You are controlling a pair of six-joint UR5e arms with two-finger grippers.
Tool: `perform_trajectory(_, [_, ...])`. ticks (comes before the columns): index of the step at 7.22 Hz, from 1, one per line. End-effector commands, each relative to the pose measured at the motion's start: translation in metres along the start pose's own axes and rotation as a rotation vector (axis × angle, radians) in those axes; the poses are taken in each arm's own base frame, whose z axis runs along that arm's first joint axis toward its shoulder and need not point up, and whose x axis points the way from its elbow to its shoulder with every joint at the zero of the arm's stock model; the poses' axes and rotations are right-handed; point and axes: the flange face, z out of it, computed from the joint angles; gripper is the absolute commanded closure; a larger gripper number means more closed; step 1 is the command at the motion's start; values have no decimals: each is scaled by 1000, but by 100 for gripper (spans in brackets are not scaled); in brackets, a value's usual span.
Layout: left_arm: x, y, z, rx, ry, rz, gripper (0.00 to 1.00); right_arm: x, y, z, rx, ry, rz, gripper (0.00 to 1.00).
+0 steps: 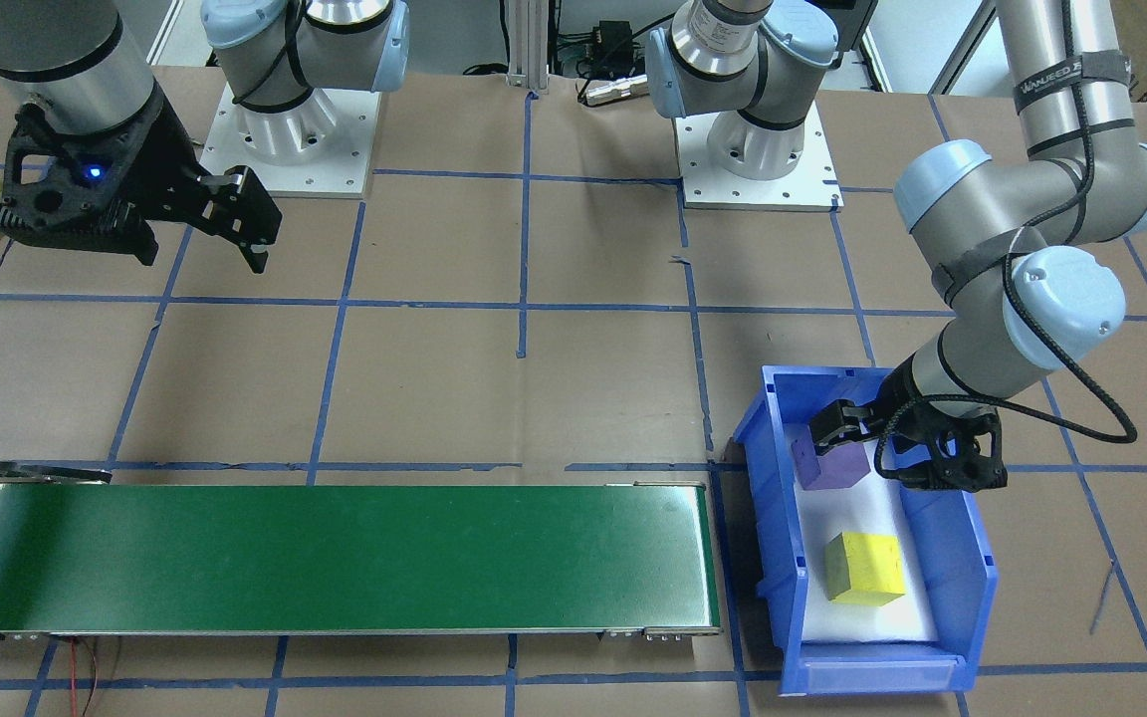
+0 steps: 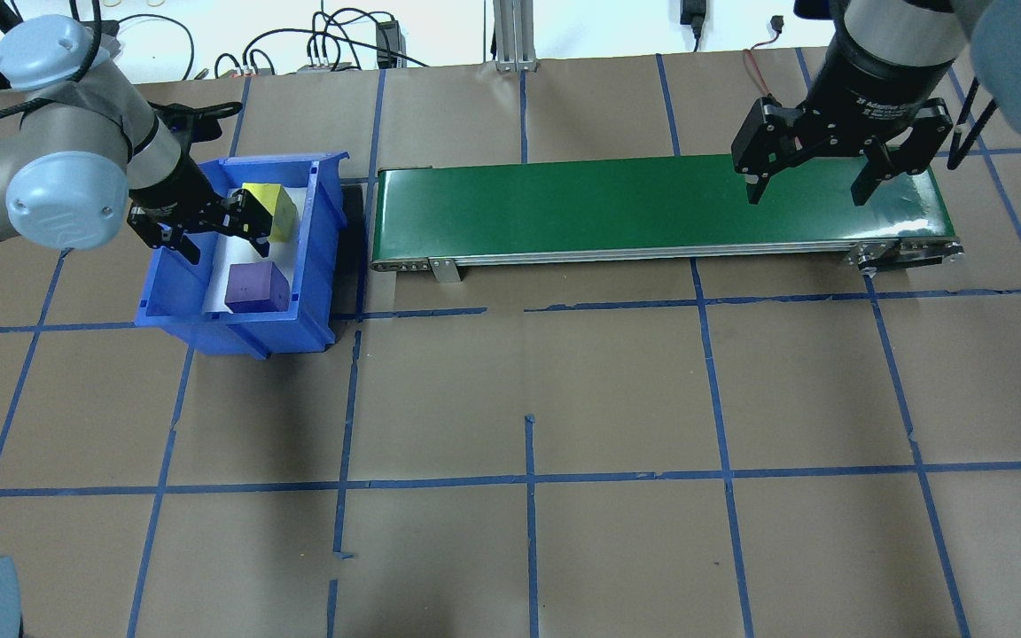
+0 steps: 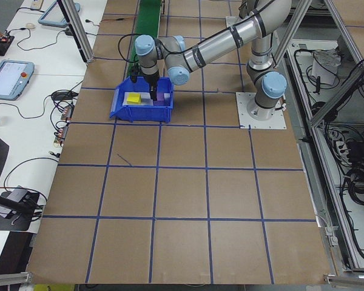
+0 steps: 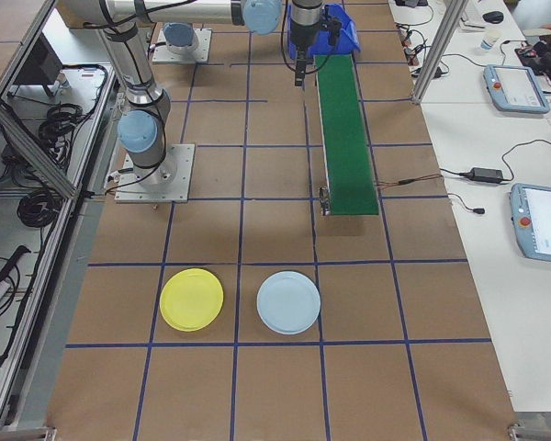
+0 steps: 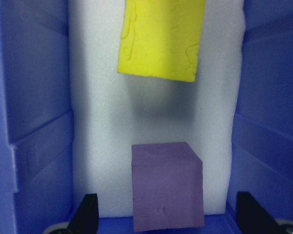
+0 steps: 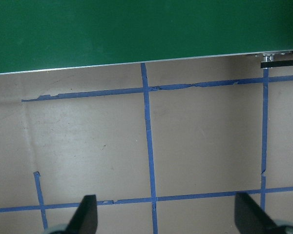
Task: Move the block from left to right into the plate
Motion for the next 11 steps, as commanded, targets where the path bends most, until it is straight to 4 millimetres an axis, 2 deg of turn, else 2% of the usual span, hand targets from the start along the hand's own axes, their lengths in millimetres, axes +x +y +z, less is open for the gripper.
perform_trajectory(1, [-2,-2,24,-37,4,-4,0,1,1,18,-33,4,8,0])
perform_trajectory(3, [-3,-8,45,-55,8,-13,2,6,7,8,-13,12,19,0])
perform_trajectory(4, [-4,-9,52,-68,13,-29,6,6,11,2,-1,12,19,0])
perform_trajectory(5, [-4,-8,55,-74,13,-27,28,2,13,-10,25,-1,16,0])
perform_trajectory(6, [-4,-8,46,-57,5,-25,66,1,11,-20,45,0,16,0])
perform_trajectory(7, [-3,-12,18,2,-4,-18,88,1,11,-17,39,-2,16,0])
perform_trajectory(8, [5,-6,-36,114,-23,-8,89,0,9,-14,33,-2,13,0])
perform_trajectory(9, [21,10,-94,218,-30,9,89,0,8,-13,29,-1,13,0])
perform_trajectory(10, [45,23,-137,293,-28,46,89,0,7,-11,25,-1,13,0])
perform_trajectory(11, [79,25,-159,335,-19,101,89,1,7,-10,23,-1,14,0])
